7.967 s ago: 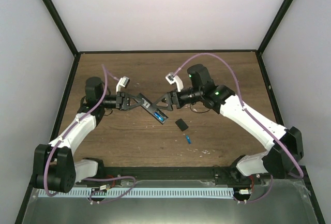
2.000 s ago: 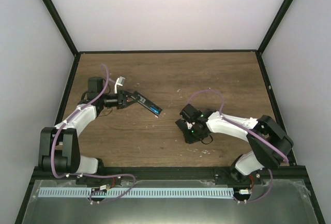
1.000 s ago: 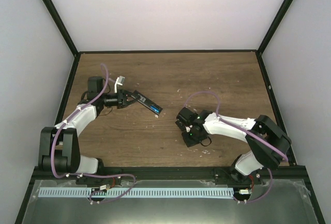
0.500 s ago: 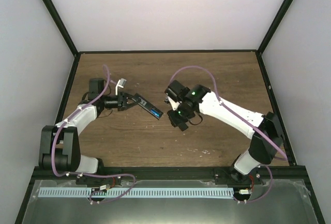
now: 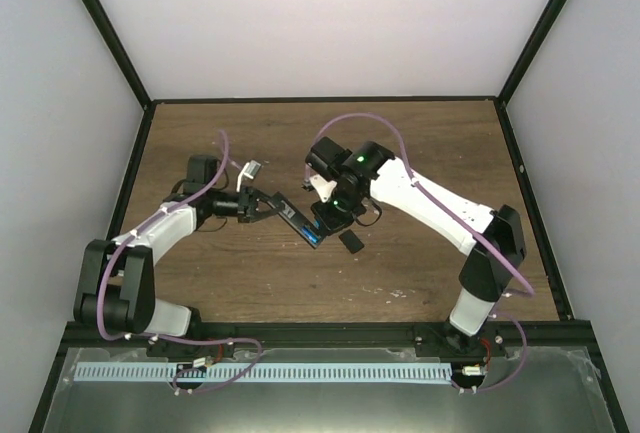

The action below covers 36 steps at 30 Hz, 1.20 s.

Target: Load the batteries into the remote control

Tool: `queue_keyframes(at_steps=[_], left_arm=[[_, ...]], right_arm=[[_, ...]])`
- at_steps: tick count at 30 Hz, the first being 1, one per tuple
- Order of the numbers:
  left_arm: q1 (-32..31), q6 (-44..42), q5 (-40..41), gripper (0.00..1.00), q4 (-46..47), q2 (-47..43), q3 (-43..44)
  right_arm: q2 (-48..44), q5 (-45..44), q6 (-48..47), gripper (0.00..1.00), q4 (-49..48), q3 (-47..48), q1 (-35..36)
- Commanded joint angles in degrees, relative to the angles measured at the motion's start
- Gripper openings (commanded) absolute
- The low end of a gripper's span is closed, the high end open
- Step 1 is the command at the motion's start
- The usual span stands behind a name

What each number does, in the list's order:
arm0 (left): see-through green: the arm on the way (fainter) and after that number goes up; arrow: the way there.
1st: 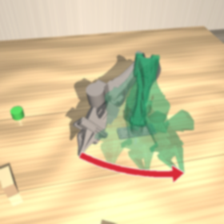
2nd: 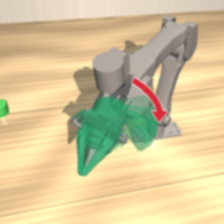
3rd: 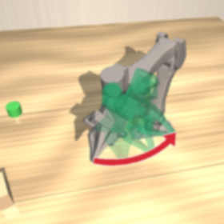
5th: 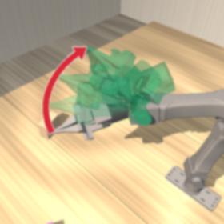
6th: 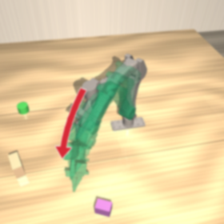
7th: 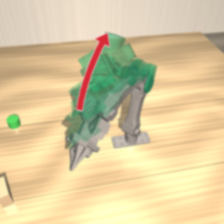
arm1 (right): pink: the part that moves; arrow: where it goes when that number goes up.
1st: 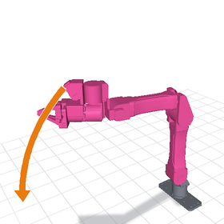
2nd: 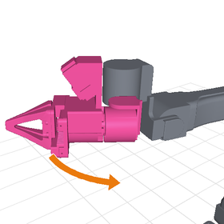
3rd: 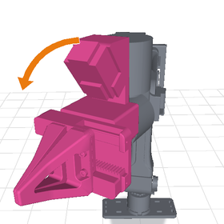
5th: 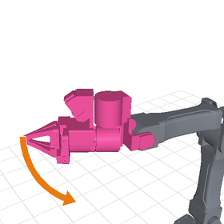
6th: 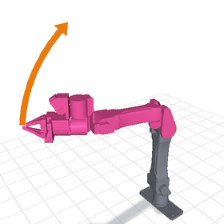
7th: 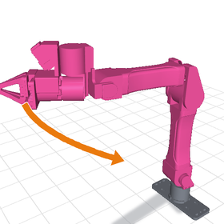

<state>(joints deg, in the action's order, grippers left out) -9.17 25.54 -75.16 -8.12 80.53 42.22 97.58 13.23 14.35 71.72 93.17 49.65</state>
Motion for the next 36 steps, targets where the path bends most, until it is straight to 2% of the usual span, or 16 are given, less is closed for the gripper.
queue_keyframes(at_steps=[1,16,23,36], left_arm=[[-1.4,-1.8,-2.5,0.0,-0.4,1.4,0.5],[-2.9,0.6,-2.9,0.0,1.3,2.4,0.5],[-2.9,5.7,-2.3,0.0,7.2,1.7,-1.8],[-3.0,8.1,-3.4,0.0,9.7,1.6,-2.8]], right_arm=[[1.5,3.2,-1.7,0.01,4.1,3.1,0.4],[3.9,6.2,-3.1,0.01,4.6,3.1,0.4],[4.2,6.5,-3.3,0.01,4.5,2.7,0.4],[5.7,4.4,-3.6,0.04,4.4,3.1,0.3]])
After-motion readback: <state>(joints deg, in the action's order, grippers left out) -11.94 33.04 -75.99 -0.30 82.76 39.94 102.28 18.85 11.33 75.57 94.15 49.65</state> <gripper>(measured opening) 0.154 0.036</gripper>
